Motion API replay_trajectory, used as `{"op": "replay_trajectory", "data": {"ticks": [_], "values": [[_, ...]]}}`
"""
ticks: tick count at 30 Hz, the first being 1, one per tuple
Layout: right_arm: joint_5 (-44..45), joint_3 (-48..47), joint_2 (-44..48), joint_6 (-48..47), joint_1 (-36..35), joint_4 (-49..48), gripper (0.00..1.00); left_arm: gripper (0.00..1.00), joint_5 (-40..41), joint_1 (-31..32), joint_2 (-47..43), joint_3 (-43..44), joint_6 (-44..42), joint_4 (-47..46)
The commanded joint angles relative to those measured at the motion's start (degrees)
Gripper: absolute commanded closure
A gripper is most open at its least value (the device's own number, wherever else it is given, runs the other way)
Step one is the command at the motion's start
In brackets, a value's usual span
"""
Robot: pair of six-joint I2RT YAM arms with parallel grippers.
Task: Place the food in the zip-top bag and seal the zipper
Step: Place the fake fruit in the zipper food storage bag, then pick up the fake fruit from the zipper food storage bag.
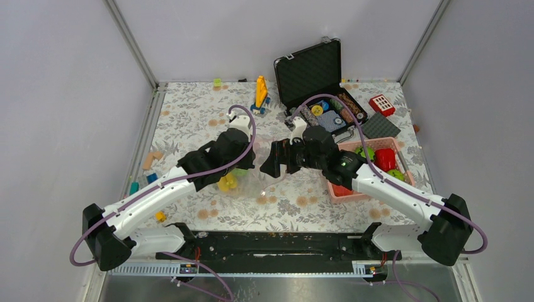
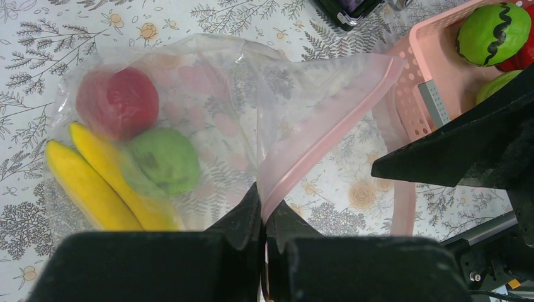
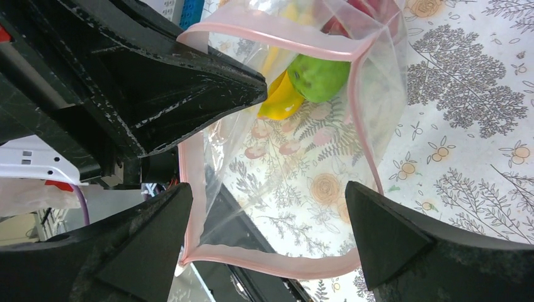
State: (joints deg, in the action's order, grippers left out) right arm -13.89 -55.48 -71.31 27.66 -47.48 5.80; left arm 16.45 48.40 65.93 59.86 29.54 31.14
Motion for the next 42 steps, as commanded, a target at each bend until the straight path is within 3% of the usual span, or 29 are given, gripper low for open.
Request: {"op": "replay_trajectory", "data": {"ticks": [1,5,14,21,28,42], "values": [[3.13,-2.25,2.07,-1.21,-0.59,-0.3,0.0,1.0,-0.48,-0.31,-1.95,-0.02,-0.29,-2.88],[8.06,-1.41,4.66,-2.59,-0.57,0.95,0.0,1.0,-0.32,-0.24,-2.27,-0.18,-0.31,-2.81],[28.92,-1.48,8.74,0.11,1.74,12.72,0.0,1.0,-0.41,-0.25,-2.65,-0.26,-0.28,-2.83],[27.84,0.04,10.42,9.69,14.35,23.24,0.0,1.0,-0.41,-0.32,-2.74,-0.31,-0.32,-2.83],[37.86,0.59,10.45,15.67,18.11,35.95,0.0,1.0,-0.54,-0.29,-2.34,-0.21,-0.47,-2.92],[30.94,6.1,8.26,20.65,23.14,36.74,0.0,1.0,-0.34,-0.24,-2.03,-0.23,-0.72,-2.87]]}}
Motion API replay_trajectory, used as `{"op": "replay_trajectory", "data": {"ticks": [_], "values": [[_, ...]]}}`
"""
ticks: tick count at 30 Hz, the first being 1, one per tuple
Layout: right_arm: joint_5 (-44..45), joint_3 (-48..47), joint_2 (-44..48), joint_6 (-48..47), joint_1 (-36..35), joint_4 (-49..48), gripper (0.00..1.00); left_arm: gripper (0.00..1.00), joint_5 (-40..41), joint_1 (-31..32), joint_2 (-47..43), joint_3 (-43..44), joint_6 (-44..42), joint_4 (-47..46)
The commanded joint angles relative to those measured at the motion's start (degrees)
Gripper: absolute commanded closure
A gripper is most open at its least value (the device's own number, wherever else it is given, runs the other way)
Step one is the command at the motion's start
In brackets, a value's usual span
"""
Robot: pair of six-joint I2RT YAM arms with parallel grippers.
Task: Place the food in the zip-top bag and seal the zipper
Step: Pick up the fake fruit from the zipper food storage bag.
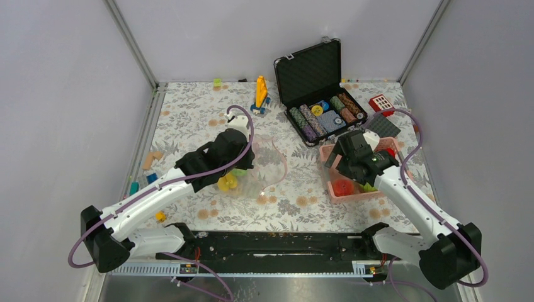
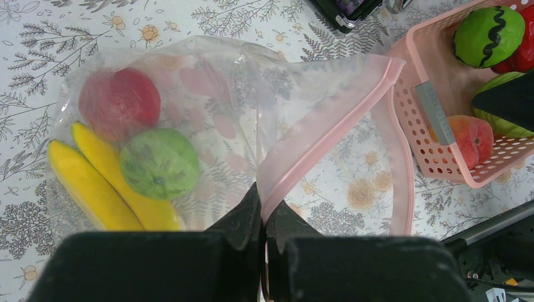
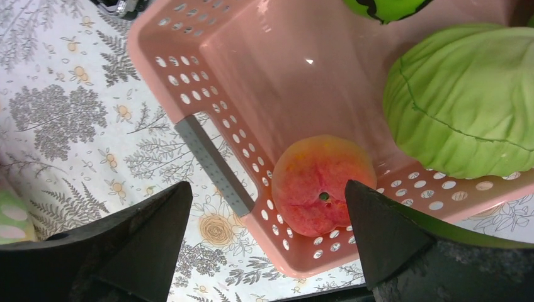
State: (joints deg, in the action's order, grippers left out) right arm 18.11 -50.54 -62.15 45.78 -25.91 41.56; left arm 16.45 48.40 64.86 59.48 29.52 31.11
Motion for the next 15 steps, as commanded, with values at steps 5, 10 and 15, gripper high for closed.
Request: {"op": "replay_trajectory", "data": {"ticks": [5,10,15], "values": [[-1.41,2.65,-1.83,1.93,3.68,1.42,0.0,1.0,-0.21,-0.32,-0.96,0.17,-0.74,-2.9],[-0.82,3.07,-4.36,0.76,4.64,2.03,0.0,1.0,-0.25,-0.27,-0.8,0.27,-0.84,-2.9],[-1.28,3.06,-8.0,-1.52,4.72,2.61,0.0,1.0,-0.22,-0.24,-0.48,0.37,-0.91,-2.89]]}}
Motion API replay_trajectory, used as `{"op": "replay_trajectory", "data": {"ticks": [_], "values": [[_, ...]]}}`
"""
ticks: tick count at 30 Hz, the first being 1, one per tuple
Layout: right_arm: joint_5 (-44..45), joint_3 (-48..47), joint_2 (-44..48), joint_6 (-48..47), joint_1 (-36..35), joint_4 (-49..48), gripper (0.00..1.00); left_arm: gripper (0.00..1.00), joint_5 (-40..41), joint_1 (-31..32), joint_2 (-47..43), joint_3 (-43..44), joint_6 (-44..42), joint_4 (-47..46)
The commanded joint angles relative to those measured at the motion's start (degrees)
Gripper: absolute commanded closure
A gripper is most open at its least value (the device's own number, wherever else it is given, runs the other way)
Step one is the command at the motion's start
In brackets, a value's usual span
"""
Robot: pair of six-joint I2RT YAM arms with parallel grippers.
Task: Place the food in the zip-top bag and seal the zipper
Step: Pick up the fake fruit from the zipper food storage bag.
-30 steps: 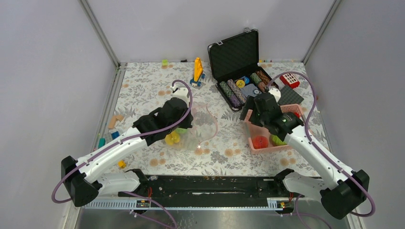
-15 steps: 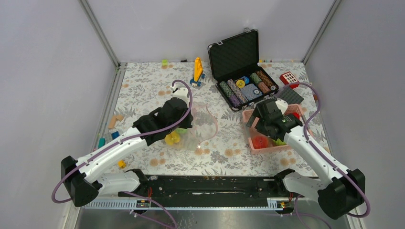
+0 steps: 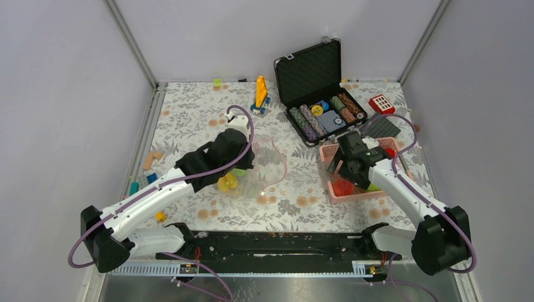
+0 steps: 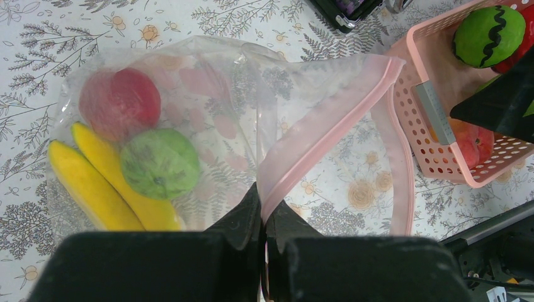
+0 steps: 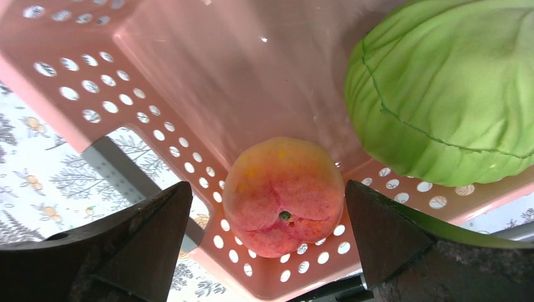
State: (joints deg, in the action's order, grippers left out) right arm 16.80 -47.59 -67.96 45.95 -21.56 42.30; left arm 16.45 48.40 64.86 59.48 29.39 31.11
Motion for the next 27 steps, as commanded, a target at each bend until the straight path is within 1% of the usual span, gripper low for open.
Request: {"op": "replay_trajectory", "data": {"ticks": [1,8,14,24,27], "values": [[0.4,0.1,-2.55,-1.78,0.38,2.09,0.0,1.0,-0.2,-0.26,-0.51,0.34,-0.78,-2.9],[0.14,0.56,-4.88,-3.41,0.38,2.2,0.0,1.0,0.66,-0.24,-0.5,0.38,-0.92,-2.54],[-2.72,0.57,-7.03,-5.02,0.38,0.79,0.0,1.0,0.92,-0.24,-0.37,0.53,-0.95,-2.46],[-4.66,0.66,-9.15,-6.99,0.38,0.06,0.01,1.0,1.67,-0.28,-0.73,0.49,-1.04,-2.06],[-5.37,0.69,-9.2,-7.6,0.38,-0.1,0.06,1.0,1.96,-0.27,-1.01,0.44,-1.08,-2.11]]}}
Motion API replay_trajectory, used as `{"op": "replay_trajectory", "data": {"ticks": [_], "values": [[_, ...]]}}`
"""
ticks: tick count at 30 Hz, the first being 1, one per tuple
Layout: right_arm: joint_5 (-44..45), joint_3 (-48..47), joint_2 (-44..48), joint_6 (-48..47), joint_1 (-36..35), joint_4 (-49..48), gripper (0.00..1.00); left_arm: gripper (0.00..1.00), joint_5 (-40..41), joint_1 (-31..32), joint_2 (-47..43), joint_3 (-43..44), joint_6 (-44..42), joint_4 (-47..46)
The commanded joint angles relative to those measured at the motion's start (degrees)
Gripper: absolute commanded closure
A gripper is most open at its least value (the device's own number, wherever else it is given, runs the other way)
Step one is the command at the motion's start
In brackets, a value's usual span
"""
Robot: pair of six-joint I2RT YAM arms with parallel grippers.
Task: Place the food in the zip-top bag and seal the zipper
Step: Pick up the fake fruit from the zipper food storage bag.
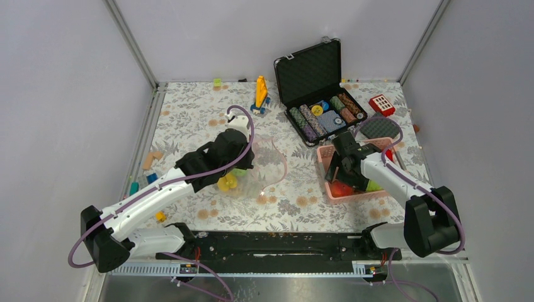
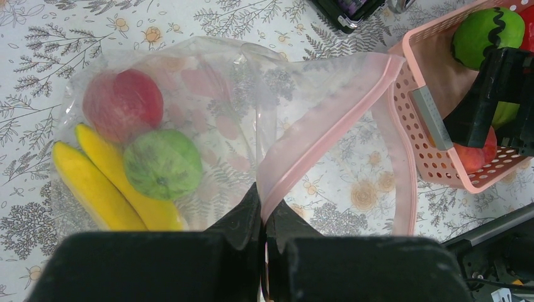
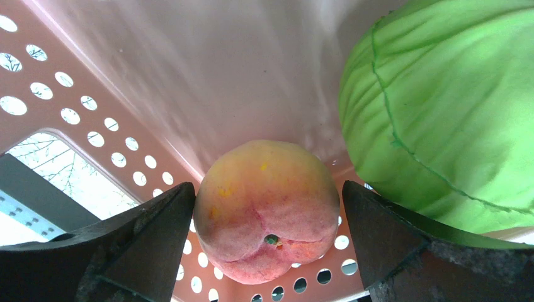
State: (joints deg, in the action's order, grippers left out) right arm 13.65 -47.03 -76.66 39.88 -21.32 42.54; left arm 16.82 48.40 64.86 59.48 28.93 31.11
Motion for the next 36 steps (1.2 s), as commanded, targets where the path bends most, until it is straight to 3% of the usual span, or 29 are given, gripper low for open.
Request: {"op": "replay_trajectory", "data": {"ticks": [1,7,8,19,24,36], "values": [[-2.53,0.23,-0.39,-1.63,0.16,-0.48,0.08,1.0,1.74,-0.24,-1.05,0.43,-0.58,-2.12],[-2.97,0.66,0.72,-2.28,0.07,-0.86,0.19,1.0,1.96,-0.24,-0.86,0.44,-0.69,-2.08],[-2.53,0.66,1.39,-2.33,0.1,-0.85,0.26,1.0,2.14,-0.24,-1.01,0.33,-0.66,-2.03],[-1.1,0.27,4.14,-2.19,0.14,-1.46,0.53,1.0,2.12,-0.29,-1.22,0.31,-0.7,-2.04],[-0.24,-0.38,4.96,-2.27,0.14,-1.65,0.59,1.0,2.1,-0.28,-1.12,0.32,-0.67,-2.07],[3.88,-2.74,8.54,-3.28,0.21,-1.67,0.6,1.0,1.74,-0.27,-0.55,0.53,-0.71,-2.03]]}}
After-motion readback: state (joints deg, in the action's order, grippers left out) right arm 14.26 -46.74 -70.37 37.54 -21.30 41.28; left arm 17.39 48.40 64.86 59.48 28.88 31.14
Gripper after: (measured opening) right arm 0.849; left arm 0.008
